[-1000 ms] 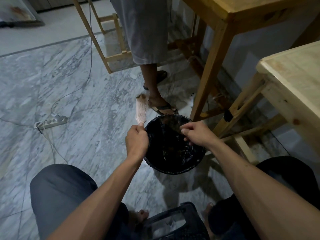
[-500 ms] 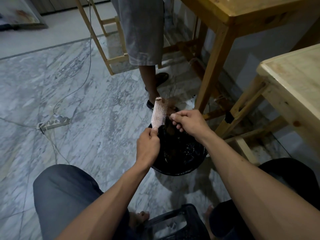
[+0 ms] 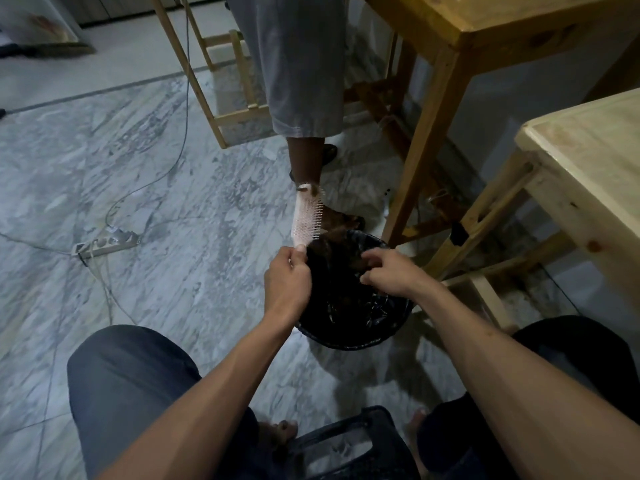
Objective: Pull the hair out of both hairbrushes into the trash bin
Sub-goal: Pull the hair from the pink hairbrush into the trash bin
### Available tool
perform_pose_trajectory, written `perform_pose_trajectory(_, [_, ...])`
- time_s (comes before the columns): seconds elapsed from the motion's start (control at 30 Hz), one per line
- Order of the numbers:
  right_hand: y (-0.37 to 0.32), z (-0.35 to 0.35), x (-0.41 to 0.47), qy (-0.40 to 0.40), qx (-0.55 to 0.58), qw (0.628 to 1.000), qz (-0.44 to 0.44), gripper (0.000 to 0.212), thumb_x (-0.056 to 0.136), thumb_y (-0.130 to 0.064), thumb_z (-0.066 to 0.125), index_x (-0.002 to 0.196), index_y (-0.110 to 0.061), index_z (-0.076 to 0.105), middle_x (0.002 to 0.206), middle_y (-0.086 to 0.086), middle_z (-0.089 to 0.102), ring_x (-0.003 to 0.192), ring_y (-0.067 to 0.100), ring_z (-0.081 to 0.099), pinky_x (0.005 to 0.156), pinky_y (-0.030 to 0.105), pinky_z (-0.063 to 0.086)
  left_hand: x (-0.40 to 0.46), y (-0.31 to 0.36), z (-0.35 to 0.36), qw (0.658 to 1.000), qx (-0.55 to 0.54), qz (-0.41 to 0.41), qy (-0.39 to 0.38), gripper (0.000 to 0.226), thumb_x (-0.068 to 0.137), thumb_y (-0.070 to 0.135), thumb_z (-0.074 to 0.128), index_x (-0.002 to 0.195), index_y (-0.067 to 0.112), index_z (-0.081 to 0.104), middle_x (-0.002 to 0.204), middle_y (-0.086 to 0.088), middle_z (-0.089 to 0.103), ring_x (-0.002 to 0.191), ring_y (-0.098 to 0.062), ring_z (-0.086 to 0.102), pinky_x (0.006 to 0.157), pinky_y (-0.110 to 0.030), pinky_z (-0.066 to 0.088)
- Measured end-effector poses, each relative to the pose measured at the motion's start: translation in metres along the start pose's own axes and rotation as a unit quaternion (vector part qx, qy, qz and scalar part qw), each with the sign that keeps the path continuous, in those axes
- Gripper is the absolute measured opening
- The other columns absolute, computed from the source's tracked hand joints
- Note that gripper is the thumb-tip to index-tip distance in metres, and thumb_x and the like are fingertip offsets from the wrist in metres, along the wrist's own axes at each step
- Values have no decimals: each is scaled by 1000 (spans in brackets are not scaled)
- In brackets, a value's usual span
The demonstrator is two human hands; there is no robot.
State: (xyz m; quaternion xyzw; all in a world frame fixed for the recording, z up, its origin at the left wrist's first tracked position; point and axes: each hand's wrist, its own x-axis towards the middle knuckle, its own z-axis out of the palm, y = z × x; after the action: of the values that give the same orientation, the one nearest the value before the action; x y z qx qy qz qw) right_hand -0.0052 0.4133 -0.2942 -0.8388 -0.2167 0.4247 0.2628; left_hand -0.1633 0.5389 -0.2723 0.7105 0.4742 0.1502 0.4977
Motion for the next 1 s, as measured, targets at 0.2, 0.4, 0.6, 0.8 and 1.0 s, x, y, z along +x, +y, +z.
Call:
perform_pose_trajectory(0.2, [-29,-5,2,28,177,978,-108,89,81,-10,71,159,-32,36,151,-5,40,104,17,66,70,33,62,-13,4,9,997,55,57,-16,35,108,33,44,93,7,61,74,-4,62,71,-25,58,63,-40,40])
perform_pose_trajectory(0.4, [-37,-7,-5,8,228,961,-158,13,104,-17,57,106,-14,70,86,4,71,65,15,63,52,21,50,-14,10,8,996,49,64,-25,34,107,32,45,93,7,62,73,-3,62,67,-21,56,61,-38,39])
perform_pose_trajectory(0.6, [-12,-5,-6,62,209,966,-142,37,108,-26,51,76,-16,66,60,-7,53,54,8,48,54,22,42,11,-4,-1,990,-108,-86,16,38,86,53,46,83,21,66,67,-7,59,65,-27,54,64,-45,41])
perform_pose_trajectory(0.8, [0,-6,-5,68,165,980,-90,32,107,-28,53,82,-17,71,66,-3,58,61,14,53,63,33,44,11,-3,-13,992,-93,-76,31,39,97,44,41,92,11,62,71,-6,56,58,-23,49,63,-43,40])
perform_pose_trajectory(1.0, [-22,1,-6,1,38,998,-42,74,86,-26,65,156,-33,40,144,-3,48,99,21,67,66,33,57,-7,-2,-3,998,47,47,-3,34,107,35,42,93,10,60,78,-5,64,73,-23,59,68,-44,46])
